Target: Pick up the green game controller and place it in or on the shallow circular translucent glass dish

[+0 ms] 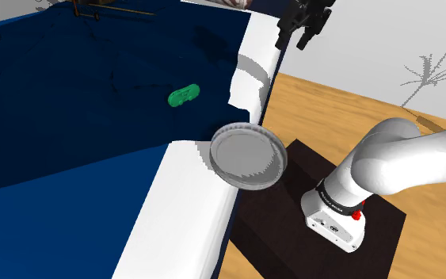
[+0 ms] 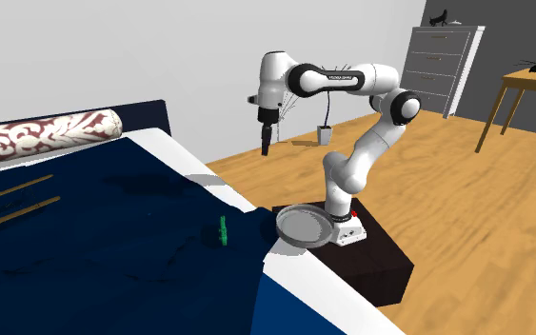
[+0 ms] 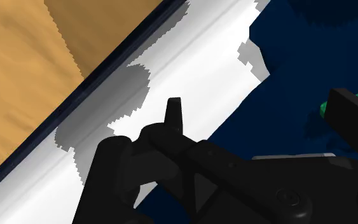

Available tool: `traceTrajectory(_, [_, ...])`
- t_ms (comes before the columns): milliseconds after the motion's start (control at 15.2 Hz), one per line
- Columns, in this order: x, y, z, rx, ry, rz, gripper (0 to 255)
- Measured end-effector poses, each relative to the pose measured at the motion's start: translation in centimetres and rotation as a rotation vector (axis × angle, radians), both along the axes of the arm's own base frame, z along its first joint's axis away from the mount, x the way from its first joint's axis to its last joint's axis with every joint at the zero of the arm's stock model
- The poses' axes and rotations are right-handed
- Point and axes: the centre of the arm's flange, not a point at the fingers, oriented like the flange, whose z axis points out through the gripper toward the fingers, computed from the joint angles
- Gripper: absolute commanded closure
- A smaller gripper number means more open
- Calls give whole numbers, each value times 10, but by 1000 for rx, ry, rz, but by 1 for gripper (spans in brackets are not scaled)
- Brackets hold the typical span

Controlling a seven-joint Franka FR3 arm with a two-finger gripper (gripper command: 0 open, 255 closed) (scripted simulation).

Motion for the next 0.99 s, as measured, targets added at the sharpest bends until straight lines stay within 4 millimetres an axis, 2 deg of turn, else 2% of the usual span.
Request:
traceTrajectory(132, [0, 7, -2, -1, 3, -20, 0])
traceTrajectory(528, [25, 75, -28, -9, 48, -283, 0])
traceTrajectory(990, [79, 151, -65, -19, 104, -625, 0])
